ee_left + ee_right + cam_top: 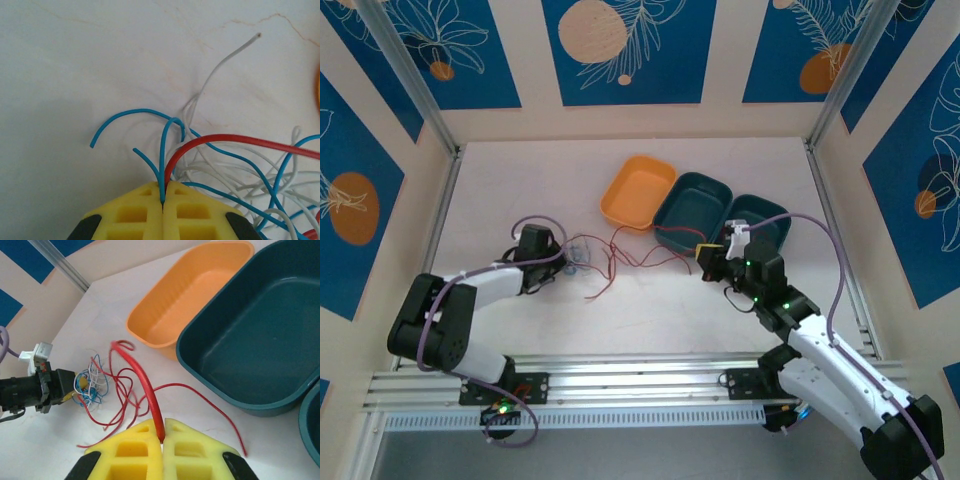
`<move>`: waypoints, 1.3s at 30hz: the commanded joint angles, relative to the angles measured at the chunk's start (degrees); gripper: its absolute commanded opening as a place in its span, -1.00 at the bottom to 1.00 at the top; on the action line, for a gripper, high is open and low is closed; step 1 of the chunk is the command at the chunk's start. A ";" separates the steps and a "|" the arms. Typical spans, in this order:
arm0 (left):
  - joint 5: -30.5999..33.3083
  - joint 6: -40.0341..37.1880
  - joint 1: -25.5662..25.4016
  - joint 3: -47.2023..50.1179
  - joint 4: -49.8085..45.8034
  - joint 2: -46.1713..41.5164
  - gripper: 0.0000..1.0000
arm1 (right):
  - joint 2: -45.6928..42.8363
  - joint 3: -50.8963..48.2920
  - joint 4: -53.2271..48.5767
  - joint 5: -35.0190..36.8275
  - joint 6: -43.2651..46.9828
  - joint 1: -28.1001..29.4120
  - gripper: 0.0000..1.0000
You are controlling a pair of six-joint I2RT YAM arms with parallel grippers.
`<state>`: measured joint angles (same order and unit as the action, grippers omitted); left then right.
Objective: Untangle the cables
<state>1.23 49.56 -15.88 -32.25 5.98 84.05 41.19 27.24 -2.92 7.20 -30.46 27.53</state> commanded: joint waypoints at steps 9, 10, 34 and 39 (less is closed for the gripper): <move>4.76 -3.04 4.19 2.21 -5.62 -3.90 -0.96 | -1.90 8.30 -5.22 -3.29 2.02 -0.65 -1.00; 4.97 -3.30 4.34 2.28 -5.82 -4.24 -0.95 | -1.89 9.20 -5.74 -3.14 2.22 -0.72 -1.00; 4.31 -3.59 4.95 3.69 -5.86 -6.19 -0.81 | 6.30 29.60 -28.15 3.71 -0.03 -20.67 -1.00; 4.13 -3.43 4.98 4.05 -5.49 -6.40 -0.80 | 7.92 26.30 -27.21 -0.21 -0.34 -27.91 -1.00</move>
<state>6.04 46.15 -11.73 -29.32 0.95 78.48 48.56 55.51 -29.65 10.26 -29.87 2.22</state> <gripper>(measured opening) 0.100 0.055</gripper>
